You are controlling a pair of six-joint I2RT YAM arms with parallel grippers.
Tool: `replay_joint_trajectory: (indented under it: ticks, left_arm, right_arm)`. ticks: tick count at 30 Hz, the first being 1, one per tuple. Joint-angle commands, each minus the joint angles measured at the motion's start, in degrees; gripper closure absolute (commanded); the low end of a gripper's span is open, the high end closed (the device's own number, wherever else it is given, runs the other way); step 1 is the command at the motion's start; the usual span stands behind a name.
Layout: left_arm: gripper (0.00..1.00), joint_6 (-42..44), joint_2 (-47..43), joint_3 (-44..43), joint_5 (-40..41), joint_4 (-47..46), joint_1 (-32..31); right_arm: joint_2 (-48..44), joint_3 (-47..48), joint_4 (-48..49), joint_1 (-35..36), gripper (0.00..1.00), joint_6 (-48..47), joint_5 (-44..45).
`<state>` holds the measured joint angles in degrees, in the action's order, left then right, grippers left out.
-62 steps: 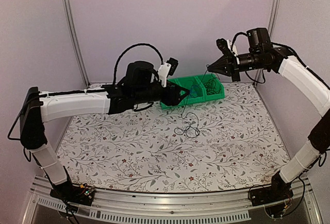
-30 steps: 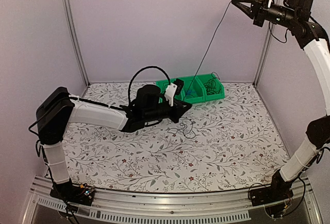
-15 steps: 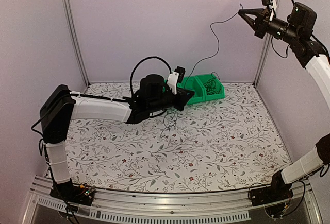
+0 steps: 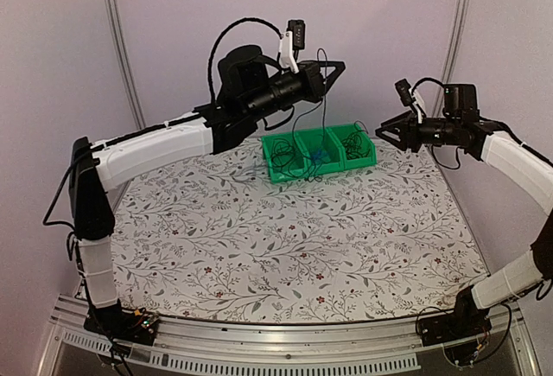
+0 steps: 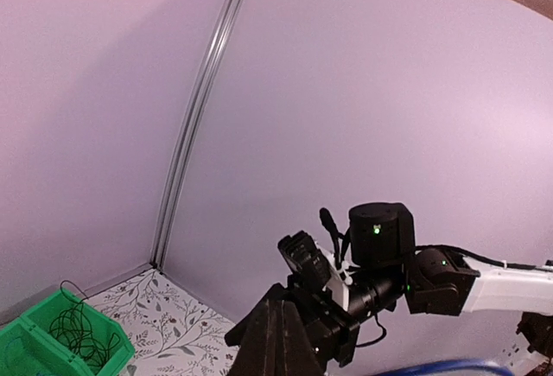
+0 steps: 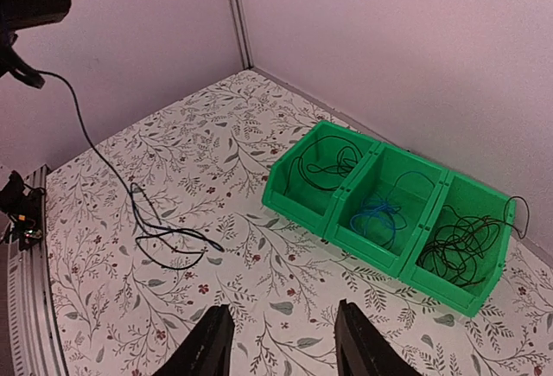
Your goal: Untangle the cables
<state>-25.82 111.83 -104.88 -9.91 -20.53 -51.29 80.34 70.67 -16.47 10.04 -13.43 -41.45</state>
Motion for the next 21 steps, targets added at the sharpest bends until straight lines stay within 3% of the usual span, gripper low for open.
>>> replay_joint_trajectory:
  ticks: [1, 5, 12, 17, 21]
  left_arm:
    - [1.0, -3.8, 4.4, -6.8, 1.3, 3.3, 0.5]
    - [1.0, -4.1, 6.3, -11.5, 2.2, 3.8, 0.4]
    - [1.0, -5.4, 7.4, -15.8, 3.0, 4.0, 0.3]
    - [1.0, -6.4, 7.7, -17.4, 3.8, 3.9, 0.3]
    - [1.0, -7.0, 7.7, -18.1, 4.7, 3.5, 0.2]
  right_arm:
    - [-5.2, -6.3, -1.2, 0.0, 0.56, -5.0, -11.7]
    - [-7.1, -11.9, 0.4, 2.7, 0.54, -5.4, -13.4]
    - [-2.7, -9.5, 6.1, 6.5, 0.42, -1.0, -13.2]
    - [1.8, -6.9, 7.1, 8.8, 0.41, 2.1, -14.3]
    - [2.9, -5.4, 7.5, 11.8, 0.46, 0.3, -13.7]
